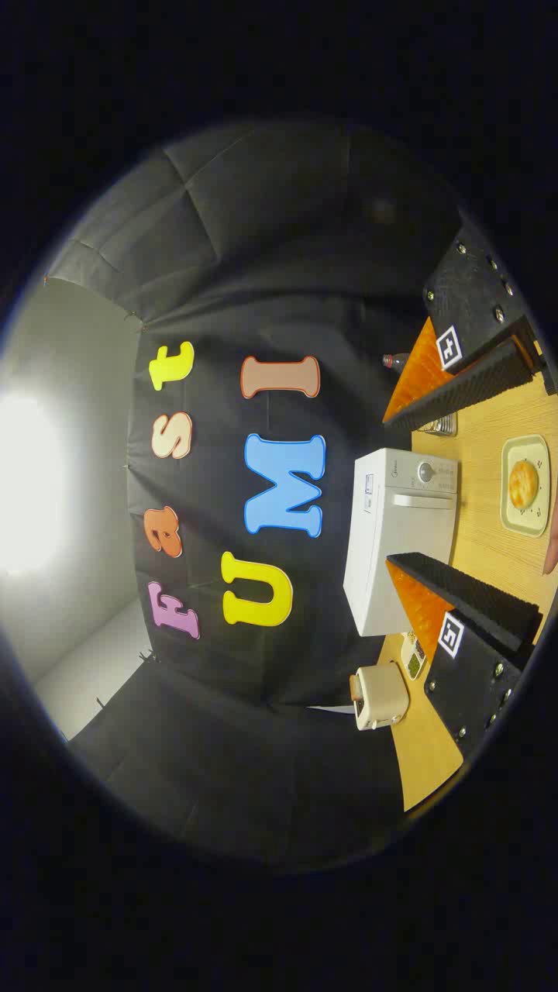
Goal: Open the microwave, put the food inside, and close the microwave door.
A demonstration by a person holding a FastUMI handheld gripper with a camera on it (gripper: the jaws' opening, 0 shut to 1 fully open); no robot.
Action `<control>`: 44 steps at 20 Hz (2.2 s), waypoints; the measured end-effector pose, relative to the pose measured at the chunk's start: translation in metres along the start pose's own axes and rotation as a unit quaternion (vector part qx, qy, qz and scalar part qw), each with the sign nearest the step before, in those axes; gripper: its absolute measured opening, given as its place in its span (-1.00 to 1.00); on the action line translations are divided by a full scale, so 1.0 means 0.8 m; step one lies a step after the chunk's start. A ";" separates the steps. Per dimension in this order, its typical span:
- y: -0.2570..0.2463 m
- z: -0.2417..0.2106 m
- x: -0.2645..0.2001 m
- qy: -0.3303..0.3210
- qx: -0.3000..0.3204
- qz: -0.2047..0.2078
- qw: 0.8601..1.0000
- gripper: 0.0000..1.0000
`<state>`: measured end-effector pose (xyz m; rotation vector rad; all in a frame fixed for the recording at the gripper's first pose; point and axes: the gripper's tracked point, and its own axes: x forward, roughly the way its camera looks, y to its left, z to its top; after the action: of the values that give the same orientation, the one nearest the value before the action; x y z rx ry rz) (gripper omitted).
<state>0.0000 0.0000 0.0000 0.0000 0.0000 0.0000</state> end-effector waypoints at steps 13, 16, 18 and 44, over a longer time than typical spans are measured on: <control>0.003 -0.003 0.001 0.003 0.006 0.004 1.000 0.95; 0.003 -0.004 0.001 0.004 0.005 0.004 1.000 0.95; 0.002 -0.004 0.003 0.003 0.007 0.003 1.000 0.95; 0.070 -0.150 0.162 0.081 0.026 0.041 0.995 0.96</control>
<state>0.1296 0.0559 -0.1197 0.0524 0.1626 0.0830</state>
